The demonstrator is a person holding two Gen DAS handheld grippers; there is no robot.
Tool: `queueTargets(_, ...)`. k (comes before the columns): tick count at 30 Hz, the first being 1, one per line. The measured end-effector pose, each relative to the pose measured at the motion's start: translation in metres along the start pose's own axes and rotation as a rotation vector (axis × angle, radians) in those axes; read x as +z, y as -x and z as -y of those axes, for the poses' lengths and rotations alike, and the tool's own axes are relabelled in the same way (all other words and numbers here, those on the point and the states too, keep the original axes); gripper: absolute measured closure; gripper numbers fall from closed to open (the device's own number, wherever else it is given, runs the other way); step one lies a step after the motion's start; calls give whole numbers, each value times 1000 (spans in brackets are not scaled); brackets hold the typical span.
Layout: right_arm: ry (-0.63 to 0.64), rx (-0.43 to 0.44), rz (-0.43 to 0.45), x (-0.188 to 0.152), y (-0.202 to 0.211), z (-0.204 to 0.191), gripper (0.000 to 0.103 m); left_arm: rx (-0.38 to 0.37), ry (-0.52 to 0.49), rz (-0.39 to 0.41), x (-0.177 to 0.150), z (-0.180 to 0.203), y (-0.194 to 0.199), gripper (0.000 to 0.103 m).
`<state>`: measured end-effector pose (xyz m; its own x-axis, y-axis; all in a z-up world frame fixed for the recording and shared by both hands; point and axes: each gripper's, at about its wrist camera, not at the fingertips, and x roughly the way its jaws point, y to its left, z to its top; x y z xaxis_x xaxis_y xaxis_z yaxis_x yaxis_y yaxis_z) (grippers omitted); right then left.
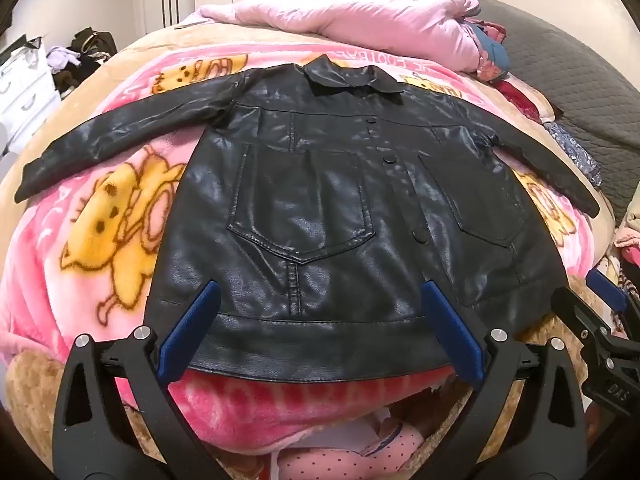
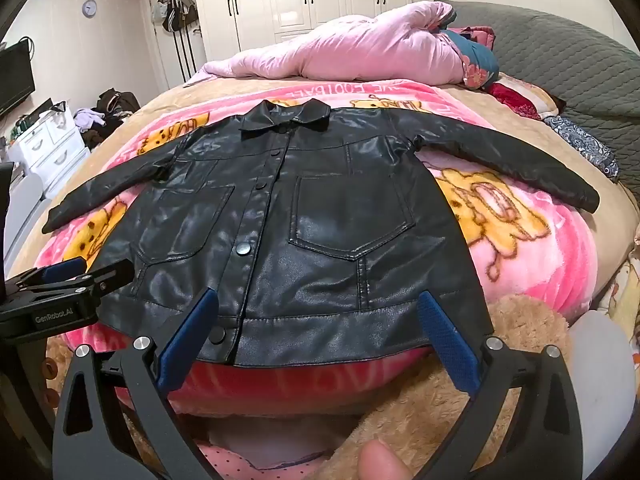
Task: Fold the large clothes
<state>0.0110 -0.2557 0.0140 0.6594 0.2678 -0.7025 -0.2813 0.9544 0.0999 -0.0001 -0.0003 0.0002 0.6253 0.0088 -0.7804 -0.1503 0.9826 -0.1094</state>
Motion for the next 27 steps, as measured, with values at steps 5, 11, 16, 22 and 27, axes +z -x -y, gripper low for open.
queueTargets(5,-5,7,-4,0,0,0,4,-4,1,2,0,0,0,9)
queueTargets(11,-5,7,-3,1,-1,1,4,-4,1,3,0,-1,1,9)
queueTargets(16,-4,5,-2,1,0,1,4,-2,0,3,0,0,1,9)
queueTargets(22,-5,5,-1,0,0,-2,4,-2,2,9,0,0,1,9)
queueTargets(27,-6,4,-2,1,-1,1,4,-1,5,11,9,2,5,9)
